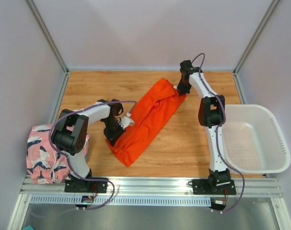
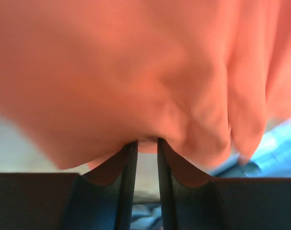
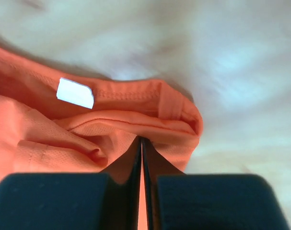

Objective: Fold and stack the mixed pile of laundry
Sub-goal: Fold the T-shirt.

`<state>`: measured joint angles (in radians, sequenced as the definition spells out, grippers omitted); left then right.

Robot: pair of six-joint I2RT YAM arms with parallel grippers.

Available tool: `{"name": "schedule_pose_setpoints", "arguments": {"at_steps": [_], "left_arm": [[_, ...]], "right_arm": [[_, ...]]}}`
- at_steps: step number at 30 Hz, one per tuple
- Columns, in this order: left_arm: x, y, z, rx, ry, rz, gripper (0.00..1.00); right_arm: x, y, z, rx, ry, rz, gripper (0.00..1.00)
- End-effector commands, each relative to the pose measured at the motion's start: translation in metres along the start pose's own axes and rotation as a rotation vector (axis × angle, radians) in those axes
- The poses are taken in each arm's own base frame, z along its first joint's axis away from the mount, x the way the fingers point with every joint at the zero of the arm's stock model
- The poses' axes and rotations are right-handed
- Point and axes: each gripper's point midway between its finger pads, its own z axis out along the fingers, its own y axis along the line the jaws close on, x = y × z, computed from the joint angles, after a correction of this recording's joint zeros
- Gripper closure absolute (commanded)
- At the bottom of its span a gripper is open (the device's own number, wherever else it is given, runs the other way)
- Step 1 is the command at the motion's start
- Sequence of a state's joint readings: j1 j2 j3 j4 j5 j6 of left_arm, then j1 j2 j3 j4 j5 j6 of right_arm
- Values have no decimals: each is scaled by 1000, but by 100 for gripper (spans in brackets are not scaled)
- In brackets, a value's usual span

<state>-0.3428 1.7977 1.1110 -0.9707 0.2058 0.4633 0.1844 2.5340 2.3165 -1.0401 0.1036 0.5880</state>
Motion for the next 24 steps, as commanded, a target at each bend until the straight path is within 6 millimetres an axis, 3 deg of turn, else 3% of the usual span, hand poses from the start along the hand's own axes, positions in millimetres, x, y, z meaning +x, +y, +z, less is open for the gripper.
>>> {"name": "schedule_pose_setpoints", "arguments": {"at_steps": [1, 3, 4, 5, 6, 8, 9, 12, 13, 14, 16, 17, 18, 19, 20, 21, 22, 24], "left_arm": [[29, -87, 2, 309, 103, 168, 67], [26, -114, -5, 409, 79, 188, 64], [30, -120, -8, 416, 98, 234, 64], [31, -119, -11, 399, 105, 235, 63], [28, -120, -19, 389, 89, 243, 62], [35, -127, -34, 411, 104, 234, 59], [36, -133, -47, 418, 94, 236, 58], [35, -134, -71, 378, 65, 260, 57], [40, -134, -79, 367, 75, 267, 57], [39, -128, -89, 306, 53, 293, 56], [37, -120, -97, 233, 38, 283, 55], [37, -110, -100, 181, 30, 262, 55], [35, -105, -102, 159, 17, 241, 55], [31, -100, -104, 139, 1, 217, 55], [29, -92, -105, 119, -18, 157, 54], [22, -84, -104, 100, -51, 132, 53], [19, -79, -102, 90, -69, 100, 52], [9, -60, -98, 37, -114, 30, 51]], "right_arm": [[-16, 48, 9, -208, -12, -14, 94], [-33, 61, -2, -263, -77, -4, 90], [-57, 72, -23, -319, -163, 6, 88], [-67, 76, -36, -343, -200, 11, 87], [-86, 83, -62, -391, -279, 16, 83], [-105, 84, -87, -413, -356, 3, 80], [-116, 88, -112, -446, -405, -8, 77], [-115, 88, -151, -470, -437, -61, 72], [-104, 90, -159, -473, -420, -87, 71], [-92, 82, -186, -461, -415, -105, 67], [-36, 59, -169, -344, -283, -103, 60], [-19, 49, -203, -358, -283, -69, 55], [2, 41, -204, -317, -279, -61, 52], [57, 9, -162, -223, -152, -59, 50], [76, 4, -163, -233, -141, -35, 48], [88, 12, -182, -321, -171, 7, 47], [118, -2, -163, -294, -111, 23, 46], [124, 3, -164, -357, -104, 81, 46]]}}
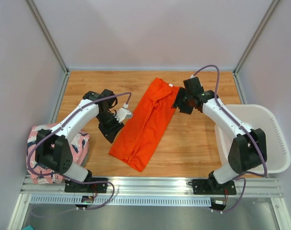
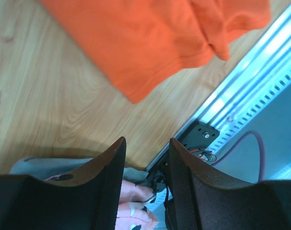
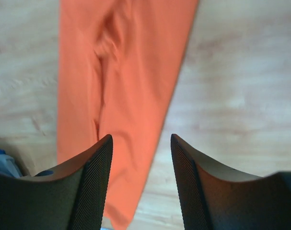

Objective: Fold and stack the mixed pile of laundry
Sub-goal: Fold the T-shirt.

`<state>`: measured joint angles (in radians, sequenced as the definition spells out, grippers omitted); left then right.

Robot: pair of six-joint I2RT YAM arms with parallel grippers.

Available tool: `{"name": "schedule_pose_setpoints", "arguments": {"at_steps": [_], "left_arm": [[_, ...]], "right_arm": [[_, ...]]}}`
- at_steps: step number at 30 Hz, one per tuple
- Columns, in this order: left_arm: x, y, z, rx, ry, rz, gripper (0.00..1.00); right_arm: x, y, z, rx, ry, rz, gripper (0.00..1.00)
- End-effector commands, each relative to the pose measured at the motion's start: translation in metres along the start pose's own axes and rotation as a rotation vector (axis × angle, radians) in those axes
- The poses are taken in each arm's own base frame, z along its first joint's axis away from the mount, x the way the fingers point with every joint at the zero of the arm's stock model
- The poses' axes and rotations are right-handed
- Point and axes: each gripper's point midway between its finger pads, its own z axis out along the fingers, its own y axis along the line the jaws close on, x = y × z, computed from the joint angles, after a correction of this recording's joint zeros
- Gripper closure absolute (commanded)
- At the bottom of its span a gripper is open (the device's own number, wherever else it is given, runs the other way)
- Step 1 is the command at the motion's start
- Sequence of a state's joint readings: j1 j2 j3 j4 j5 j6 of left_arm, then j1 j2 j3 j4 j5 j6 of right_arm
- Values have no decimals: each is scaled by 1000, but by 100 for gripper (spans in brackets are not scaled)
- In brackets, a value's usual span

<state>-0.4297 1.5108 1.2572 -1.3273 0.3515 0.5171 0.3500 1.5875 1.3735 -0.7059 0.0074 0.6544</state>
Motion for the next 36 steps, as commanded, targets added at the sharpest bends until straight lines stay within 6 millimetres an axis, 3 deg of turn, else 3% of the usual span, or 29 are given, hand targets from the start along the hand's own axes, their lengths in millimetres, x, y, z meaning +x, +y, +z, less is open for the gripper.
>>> {"name": "schedule_pose_setpoints", "arguments": {"at_steps": [1, 6, 9, 10, 11, 13, 14, 15, 17, 18, 19, 21, 24, 25, 28, 30, 32, 33, 35, 36], "left_arm": [[6, 23, 1, -89, 3, -135, 50], [17, 48, 37, -136, 88, -202, 46], [23, 55, 57, -124, 132, -204, 47], [25, 56, 62, -113, 150, -207, 47], [25, 57, 64, -109, 150, -201, 47], [23, 57, 69, -86, 152, -188, 47], [22, 56, 70, -76, 151, -187, 47], [22, 53, 71, -58, 153, -185, 47], [19, 49, 77, -35, 160, -164, 47], [19, 48, 79, -29, 165, -152, 47], [20, 44, 84, -15, 184, -128, 47], [21, 40, 92, 4, 213, -109, 48], [23, 32, 103, 42, 245, -83, 48], [20, 28, 106, 60, 244, -72, 48], [13, 16, 116, 118, 239, -37, 48], [-4, 1, 119, 166, 210, 16, 48], [-25, -22, 122, 240, 163, 81, 48], [-31, -30, 123, 264, 152, 99, 48], [-41, -44, 127, 310, 140, 136, 48], [-42, -57, 128, 351, 146, 167, 48]], "right_arm": [[23, -16, 31, 10, 29, 161, 46], [-45, -24, 70, 99, -91, 218, 51], [-66, -40, 104, 175, -73, 266, 53], [-59, -54, 127, 218, -35, 287, 53], [-76, -57, 130, 219, -54, 309, 53], [-82, -68, 145, 247, -41, 341, 54], [-72, -79, 164, 277, -5, 353, 54], [-83, -79, 168, 258, -9, 373, 54], [-73, -87, 189, 267, 46, 403, 55], [-81, -80, 192, 238, 41, 406, 55], [-76, -84, 205, 244, 55, 409, 55], [-82, -68, 211, 170, 79, 423, 55], [-79, -70, 225, 172, 94, 443, 71], [-83, -70, 231, 171, 89, 450, 82], [-91, -69, 247, 138, 85, 499, 99], [-93, -63, 260, 91, 101, 525, 100], [-129, -29, 264, -74, 33, 527, 100], [-127, -30, 270, -78, 31, 537, 100], [-149, -16, 267, -129, -13, 544, 100], [-152, -16, 271, -136, -21, 548, 95]]}}
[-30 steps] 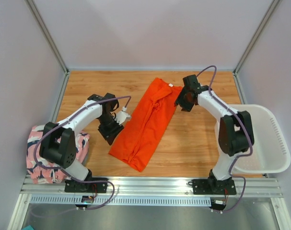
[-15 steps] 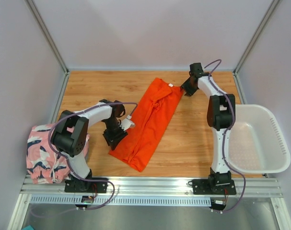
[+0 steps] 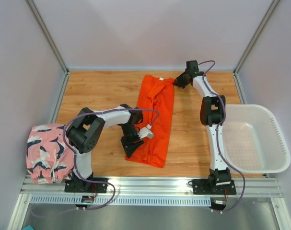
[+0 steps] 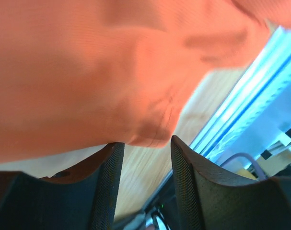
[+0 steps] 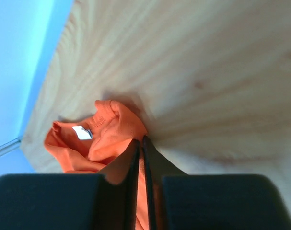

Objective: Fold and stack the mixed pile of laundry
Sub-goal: Fold the T-shirt.

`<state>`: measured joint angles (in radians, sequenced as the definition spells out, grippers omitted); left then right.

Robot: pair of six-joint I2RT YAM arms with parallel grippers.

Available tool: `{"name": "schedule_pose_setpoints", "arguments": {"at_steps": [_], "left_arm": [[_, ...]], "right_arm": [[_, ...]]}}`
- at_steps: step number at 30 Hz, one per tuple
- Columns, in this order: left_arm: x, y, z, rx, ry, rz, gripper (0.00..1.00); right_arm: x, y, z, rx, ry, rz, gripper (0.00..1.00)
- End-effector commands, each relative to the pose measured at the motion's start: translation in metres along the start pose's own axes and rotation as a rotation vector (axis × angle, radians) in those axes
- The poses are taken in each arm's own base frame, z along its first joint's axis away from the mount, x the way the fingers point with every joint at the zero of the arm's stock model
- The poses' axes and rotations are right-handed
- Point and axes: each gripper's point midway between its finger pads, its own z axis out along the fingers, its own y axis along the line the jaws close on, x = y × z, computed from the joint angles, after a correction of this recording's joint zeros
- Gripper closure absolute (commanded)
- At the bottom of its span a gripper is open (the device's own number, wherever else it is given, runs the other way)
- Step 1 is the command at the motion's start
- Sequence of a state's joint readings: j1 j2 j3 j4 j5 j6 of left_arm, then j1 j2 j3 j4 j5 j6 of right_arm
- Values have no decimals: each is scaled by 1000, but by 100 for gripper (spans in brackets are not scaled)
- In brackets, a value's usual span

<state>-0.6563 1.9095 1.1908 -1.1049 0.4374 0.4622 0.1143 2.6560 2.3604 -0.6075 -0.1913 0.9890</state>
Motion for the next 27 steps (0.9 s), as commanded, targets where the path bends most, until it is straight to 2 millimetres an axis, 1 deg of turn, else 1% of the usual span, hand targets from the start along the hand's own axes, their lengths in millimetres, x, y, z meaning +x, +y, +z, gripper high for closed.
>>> {"name": "schedule_pose_setpoints", "arguments": {"at_steps": [1, 2, 3, 4, 5, 6, 7, 8, 9, 10, 11, 12, 13, 14, 15, 16, 17, 18, 19, 20, 21, 22, 23, 24, 25, 26, 27], "left_arm": [[-31, -37, 6, 149, -79, 142, 48], [-32, -45, 4, 186, -91, 147, 48], [-26, -49, 1, 201, -72, 151, 48], [-22, -51, -1, 200, -62, 154, 48], [-17, -50, -7, 171, -53, 164, 48], [-10, -52, -11, 164, -36, 160, 47], [-9, -54, -22, 137, -56, 179, 47], [-6, -53, -29, 111, -54, 188, 47], [0, -57, -37, 100, -44, 197, 47], [-3, -60, -53, 56, -83, 233, 47], [-1, -57, -62, 2, -80, 252, 46], [3, -58, -72, -29, -73, 277, 46], [2, -61, -89, -87, -108, 328, 46], [5, -52, -98, -168, -98, 354, 46], [4, -48, -104, -229, -110, 394, 46], [12, -45, -111, -316, -114, 491, 46], [5, -40, -113, -380, -148, 594, 45], [3, -39, -112, -429, -166, 688, 45], [2, -36, -107, -521, -201, 883, 45], [0, -38, -103, -557, -225, 976, 45], [9, -35, -83, -553, -217, 1036, 44], [-6, -48, -88, -607, -306, 1170, 44], [-8, -54, -83, -602, -331, 1216, 44], [-7, -64, -70, -578, -347, 1275, 44], [-17, -72, -67, -580, -396, 1308, 44], [-22, -75, -62, -582, -410, 1321, 43], [-22, -79, -43, -552, -383, 1357, 43]], "right_arm": [[-15, 23, 9, -99, -24, 33, 88], [-19, 27, 4, -105, -31, 31, 72], [-24, 26, -1, -105, -43, 11, 65], [-22, 17, -1, -82, -38, 1, 61], [-30, 29, -20, -103, -64, -24, 55], [-32, 29, -29, -97, -76, -70, 52], [-33, 19, -34, -65, -84, -85, 48], [-40, 35, -60, -87, -114, -121, 46], [-38, 33, -70, -70, -118, -171, 45], [-35, 36, -82, -70, -117, -207, 45], [-33, 41, -109, -73, -126, -239, 44], [-21, 38, -122, -36, -115, -316, 44], [-15, 37, -138, -23, -112, -355, 44], [3, 25, -169, 17, -86, -382, 43], [18, 21, -185, 40, -72, -419, 42], [31, 23, -226, 22, -83, -450, 43], [63, -23, -228, 119, 9, -446, 43], [89, -42, -238, 144, 55, -466, 44], [104, -41, -273, 92, 35, -490, 47], [123, -52, -283, 78, 65, -508, 49], [167, -95, -281, 124, 167, -547, 50], [180, -94, -305, 60, 146, -580, 52], [216, -132, -305, 106, 230, -609, 52], [228, -136, -320, 65, 222, -608, 53], [243, -152, -322, 83, 249, -566, 52], [260, -165, -325, 96, 276, -563, 53], [273, -191, -327, 120, 304, -550, 53]]}}
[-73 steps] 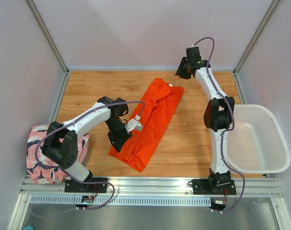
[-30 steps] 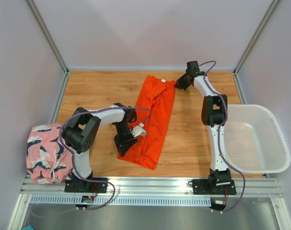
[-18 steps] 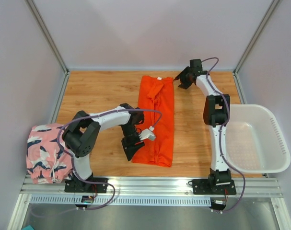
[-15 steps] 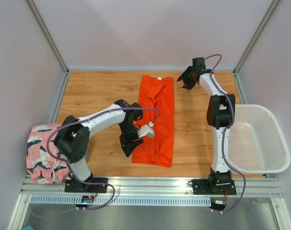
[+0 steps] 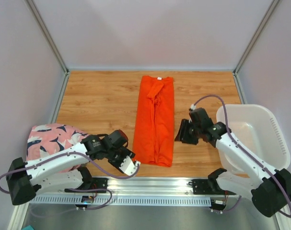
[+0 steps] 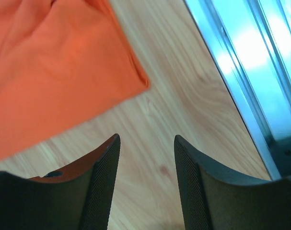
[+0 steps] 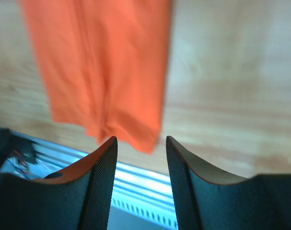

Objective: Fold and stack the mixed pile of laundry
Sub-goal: Fold the T-shirt.

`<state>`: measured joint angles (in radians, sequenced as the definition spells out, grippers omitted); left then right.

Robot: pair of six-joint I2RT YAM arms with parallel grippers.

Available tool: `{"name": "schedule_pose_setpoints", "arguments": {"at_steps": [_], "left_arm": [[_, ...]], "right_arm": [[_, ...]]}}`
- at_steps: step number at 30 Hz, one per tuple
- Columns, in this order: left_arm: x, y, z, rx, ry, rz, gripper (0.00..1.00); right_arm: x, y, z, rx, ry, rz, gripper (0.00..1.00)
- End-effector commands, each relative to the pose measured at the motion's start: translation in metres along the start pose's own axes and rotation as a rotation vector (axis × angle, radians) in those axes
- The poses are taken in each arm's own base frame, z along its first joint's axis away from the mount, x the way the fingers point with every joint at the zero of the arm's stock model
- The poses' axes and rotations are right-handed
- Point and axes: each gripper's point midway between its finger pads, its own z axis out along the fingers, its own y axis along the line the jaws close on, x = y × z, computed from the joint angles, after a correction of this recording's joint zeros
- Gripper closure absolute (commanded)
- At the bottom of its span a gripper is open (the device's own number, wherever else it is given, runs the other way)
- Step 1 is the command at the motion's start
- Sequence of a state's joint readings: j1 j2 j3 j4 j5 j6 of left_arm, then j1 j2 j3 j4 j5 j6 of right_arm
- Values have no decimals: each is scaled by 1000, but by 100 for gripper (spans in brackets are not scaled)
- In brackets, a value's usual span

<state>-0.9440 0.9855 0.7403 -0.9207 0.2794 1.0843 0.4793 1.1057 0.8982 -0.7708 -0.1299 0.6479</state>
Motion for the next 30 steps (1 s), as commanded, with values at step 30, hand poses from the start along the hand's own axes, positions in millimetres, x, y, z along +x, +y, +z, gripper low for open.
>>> {"name": "schedule_pose_setpoints", "arguments": {"at_steps": [30], "left_arm": [[-5, 17, 96, -83, 5, 311, 70]], "right_arm": [[142, -15, 69, 31, 301, 31, 90]]}}
